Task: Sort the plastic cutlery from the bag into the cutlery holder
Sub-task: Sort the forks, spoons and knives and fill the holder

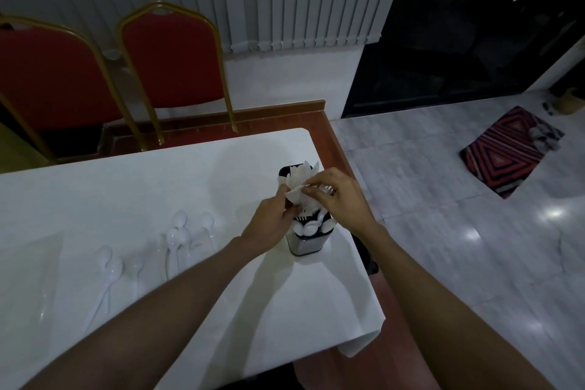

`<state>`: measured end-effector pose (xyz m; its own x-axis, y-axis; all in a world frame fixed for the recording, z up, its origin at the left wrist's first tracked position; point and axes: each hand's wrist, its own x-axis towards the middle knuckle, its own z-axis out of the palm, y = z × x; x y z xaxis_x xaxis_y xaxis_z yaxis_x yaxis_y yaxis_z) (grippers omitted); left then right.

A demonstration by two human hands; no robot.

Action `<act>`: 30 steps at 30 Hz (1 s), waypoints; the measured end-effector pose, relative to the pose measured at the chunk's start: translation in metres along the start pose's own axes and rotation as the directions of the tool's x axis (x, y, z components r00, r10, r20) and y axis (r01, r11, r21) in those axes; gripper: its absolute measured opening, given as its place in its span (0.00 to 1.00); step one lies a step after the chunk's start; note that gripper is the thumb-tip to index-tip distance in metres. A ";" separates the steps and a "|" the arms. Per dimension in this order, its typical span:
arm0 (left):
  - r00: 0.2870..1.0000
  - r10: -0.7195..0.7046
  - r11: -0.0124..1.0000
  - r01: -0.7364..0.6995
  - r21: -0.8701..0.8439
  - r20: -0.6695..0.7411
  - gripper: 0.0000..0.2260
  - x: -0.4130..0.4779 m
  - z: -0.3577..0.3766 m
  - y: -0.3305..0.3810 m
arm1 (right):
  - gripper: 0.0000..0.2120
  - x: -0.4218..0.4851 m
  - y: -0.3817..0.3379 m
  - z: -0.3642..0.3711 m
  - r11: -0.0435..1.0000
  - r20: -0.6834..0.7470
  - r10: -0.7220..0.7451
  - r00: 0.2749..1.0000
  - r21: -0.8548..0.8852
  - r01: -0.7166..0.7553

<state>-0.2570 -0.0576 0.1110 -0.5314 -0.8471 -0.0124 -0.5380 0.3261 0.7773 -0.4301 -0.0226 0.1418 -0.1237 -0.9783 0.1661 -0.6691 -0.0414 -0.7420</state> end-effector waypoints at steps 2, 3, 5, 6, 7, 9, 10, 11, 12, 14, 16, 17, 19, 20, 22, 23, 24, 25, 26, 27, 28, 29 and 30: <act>0.999 0.038 0.999 -0.038 -0.021 -0.025 0.08 -0.003 0.001 -0.003 | 0.07 -0.001 0.004 0.000 0.994 0.007 -0.031 0.999 -0.108 0.032; 0.996 0.054 0.998 -0.055 -0.009 -0.064 0.08 -0.004 0.002 -0.005 | 0.08 -0.002 0.006 0.001 0.984 0.018 -0.052 0.998 -0.172 0.055; 0.990 0.064 0.997 -0.060 0.037 -0.123 0.08 -0.005 0.005 -0.005 | 0.09 -0.004 0.006 0.002 0.956 0.053 -0.093 0.994 -0.275 0.104; 0.991 0.061 0.997 -0.055 0.055 -0.118 0.08 -0.004 0.006 -0.004 | 0.10 -0.005 0.005 0.004 0.946 0.083 -0.106 0.991 -0.299 0.126; 0.993 0.058 0.996 -0.051 0.070 -0.102 0.08 -0.004 0.007 -0.003 | 0.11 -0.006 0.004 0.004 0.943 0.111 -0.112 0.988 -0.302 0.141; 0.995 0.031 0.996 -0.023 0.092 -0.091 0.06 -0.002 0.010 -0.002 | 0.12 -0.008 0.001 0.003 0.964 0.111 -0.093 0.989 -0.237 0.118; 0.995 0.006 0.997 0.003 0.082 -0.104 0.05 -0.001 0.010 -0.003 | 0.12 -0.010 0.001 0.001 0.979 0.076 -0.069 0.995 -0.185 0.082; 0.992 -0.021 0.998 0.028 0.059 -0.122 0.05 -0.002 0.010 -0.004 | 0.12 -0.012 0.001 0.000 0.989 0.032 -0.047 0.998 -0.137 0.051; 0.990 -0.041 0.998 0.046 0.033 -0.138 0.06 -0.003 0.009 -0.005 | 0.11 -0.015 0.003 -0.001 0.993 -0.011 -0.040 0.999 -0.108 0.039; 0.989 -0.027 1.000 0.026 -0.004 -0.146 0.07 -0.007 0.007 -0.005 | 0.08 -0.020 0.008 -0.001 0.989 -0.039 -0.060 0.997 -0.135 0.054; 0.989 0.016 1.000 -0.018 -0.010 -0.144 0.07 -0.010 0.007 -0.003 | 0.09 -0.025 0.011 0.002 0.978 0.006 -0.076 0.997 -0.197 0.075; 0.989 0.022 1.000 -0.024 -0.009 -0.148 0.06 -0.010 0.007 -0.002 | 0.10 -0.027 0.012 0.004 0.974 0.016 -0.072 0.997 -0.215 0.074; 0.991 0.014 1.000 -0.013 0.006 -0.136 0.06 -0.007 0.009 -0.003 | 0.11 -0.029 0.009 0.006 0.976 -0.034 -0.046 0.998 -0.214 0.038; 0.994 0.012 1.000 -0.009 0.028 -0.112 0.06 -0.006 0.009 -0.004 | 0.12 -0.028 0.006 0.006 0.977 -0.068 -0.046 0.997 -0.209 0.030; 0.998 0.017 0.997 -0.011 0.082 -0.065 0.07 -0.003 0.009 -0.005 | 0.13 -0.024 -0.001 0.007 0.973 -0.086 -0.092 0.992 -0.221 0.071; 0.998 0.014 0.995 -0.009 0.101 -0.054 0.08 -0.003 0.009 -0.006 | 0.14 -0.020 -0.005 0.008 0.969 -0.068 -0.110 0.992 -0.229 0.091; 0.999 0.008 0.993 -0.002 0.117 -0.050 0.08 -0.002 0.009 -0.006 | 0.14 -0.017 -0.008 0.008 0.965 -0.045 -0.121 0.992 -0.239 0.107; 0.998 0.005 0.991 0.002 0.131 -0.055 0.08 -0.002 0.009 -0.006 | 0.15 -0.013 -0.010 0.009 0.961 -0.023 -0.128 0.992 -0.249 0.118; 0.998 0.004 0.990 0.004 0.143 -0.056 0.08 -0.002 0.009 -0.006 | 0.15 -0.010 -0.012 0.010 0.957 -0.008 -0.134 0.991 -0.260 0.127; 0.998 0.009 0.988 0.000 0.153 -0.056 0.08 -0.003 0.009 -0.007 | 0.15 -0.008 -0.013 0.012 0.954 0.001 -0.138 0.990 -0.268 0.133; 0.999 0.014 0.986 -0.006 0.167 -0.051 0.08 -0.004 0.008 -0.008 | 0.14 -0.006 -0.014 0.013 0.952 0.000 -0.143 0.990 -0.273 0.137; 0.999 0.026 0.983 -0.017 0.182 -0.046 0.09 -0.004 0.008 -0.010 | 0.14 -0.003 -0.015 0.013 0.953 -0.004 -0.142 0.990 -0.271 0.135; 0.999 0.034 0.981 -0.026 0.193 -0.040 0.09 -0.005 0.007 -0.011 | 0.13 -0.001 -0.018 0.014 0.957 -0.009 -0.132 0.991 -0.262 0.126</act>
<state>-0.2537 -0.0540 0.0982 -0.5231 -0.8514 0.0393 -0.6400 0.4228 0.6415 -0.4080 -0.0237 0.1460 -0.0405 -0.9624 0.2687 -0.8477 -0.1092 -0.5191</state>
